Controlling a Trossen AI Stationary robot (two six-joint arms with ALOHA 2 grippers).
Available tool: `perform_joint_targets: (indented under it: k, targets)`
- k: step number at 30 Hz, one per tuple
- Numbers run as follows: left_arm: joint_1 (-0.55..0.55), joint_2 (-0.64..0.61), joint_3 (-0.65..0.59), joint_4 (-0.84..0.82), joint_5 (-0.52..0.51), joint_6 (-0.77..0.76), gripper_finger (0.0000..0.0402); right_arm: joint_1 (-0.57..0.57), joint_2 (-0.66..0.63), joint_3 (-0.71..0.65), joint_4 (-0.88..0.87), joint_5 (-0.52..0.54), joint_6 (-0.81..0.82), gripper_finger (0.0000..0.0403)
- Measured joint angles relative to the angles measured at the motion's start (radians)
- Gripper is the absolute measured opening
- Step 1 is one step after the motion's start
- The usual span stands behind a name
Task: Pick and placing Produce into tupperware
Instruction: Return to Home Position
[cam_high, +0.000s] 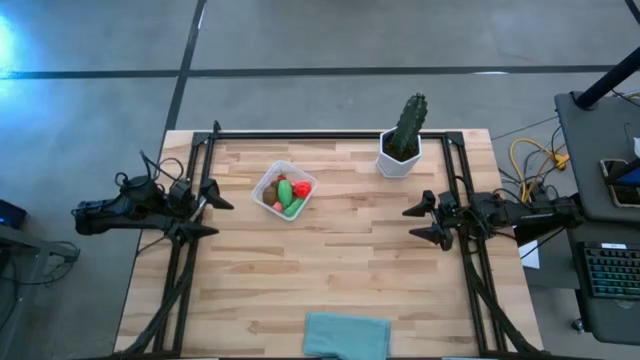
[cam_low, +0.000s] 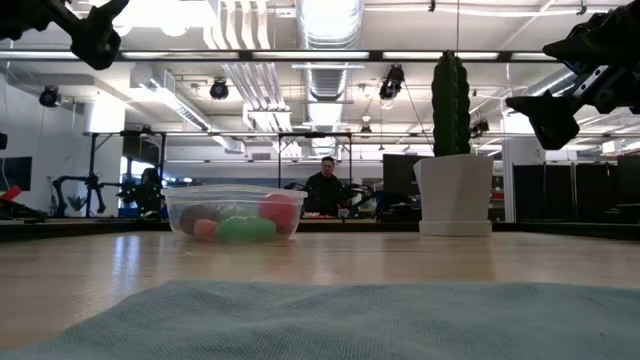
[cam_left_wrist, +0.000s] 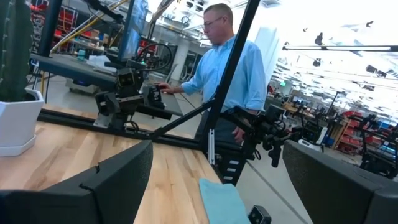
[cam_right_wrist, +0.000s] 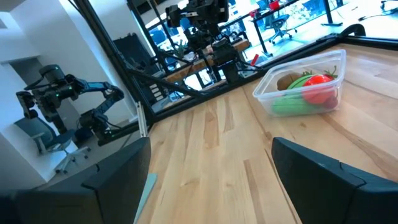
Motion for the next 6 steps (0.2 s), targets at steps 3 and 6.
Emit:
perform_joint_targets:
  k: [3,6]
  targets:
    - [0.000,0.000,0.000,0.001,0.000,0.000,0.0345,0.000,0.000,0.000,0.000,0.000,0.000,0.0325]
    - [0.000,0.000,0.000,-0.001,0.000,0.000,0.0345,0.000,0.000,0.000,0.000,0.000,0.000,0.0325]
